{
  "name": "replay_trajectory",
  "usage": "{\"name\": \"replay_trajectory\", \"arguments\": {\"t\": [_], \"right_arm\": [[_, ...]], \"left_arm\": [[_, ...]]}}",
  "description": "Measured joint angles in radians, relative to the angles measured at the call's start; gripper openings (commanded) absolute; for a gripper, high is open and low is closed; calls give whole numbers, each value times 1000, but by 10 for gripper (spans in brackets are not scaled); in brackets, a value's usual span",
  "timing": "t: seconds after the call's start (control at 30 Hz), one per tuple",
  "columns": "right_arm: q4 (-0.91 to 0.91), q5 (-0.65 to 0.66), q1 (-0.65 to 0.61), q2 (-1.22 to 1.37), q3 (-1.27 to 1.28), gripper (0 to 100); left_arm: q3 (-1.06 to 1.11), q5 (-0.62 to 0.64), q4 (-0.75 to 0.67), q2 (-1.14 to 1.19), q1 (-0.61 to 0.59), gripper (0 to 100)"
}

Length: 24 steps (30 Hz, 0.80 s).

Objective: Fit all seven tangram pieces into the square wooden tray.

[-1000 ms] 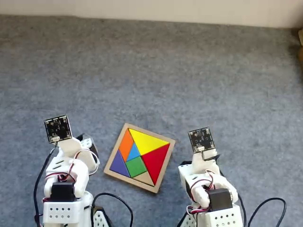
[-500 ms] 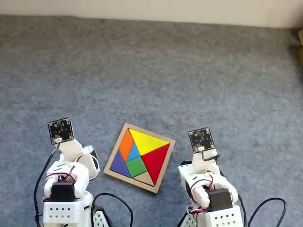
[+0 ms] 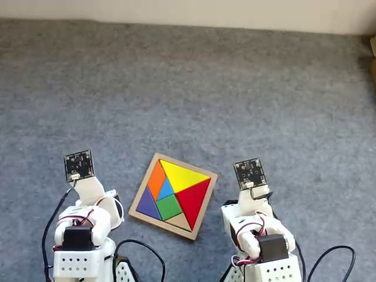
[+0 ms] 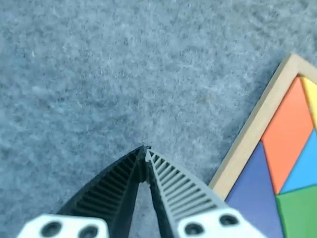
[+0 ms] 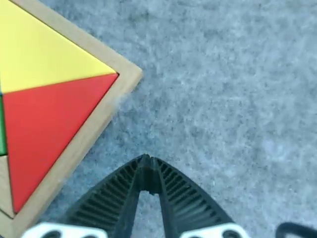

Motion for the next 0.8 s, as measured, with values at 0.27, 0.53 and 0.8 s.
{"name": "replay_trajectory", "arguments": {"t": [0.27,0.53,0.8], "right_arm": [[0,0,0,0,0,5],[0,0,0,0,0,5],[0,0,0,0,0,5]], "left_arm": [[0,0,40,0,0,7],[0,0,40,0,0,7],[0,0,40,0,0,7]]}}
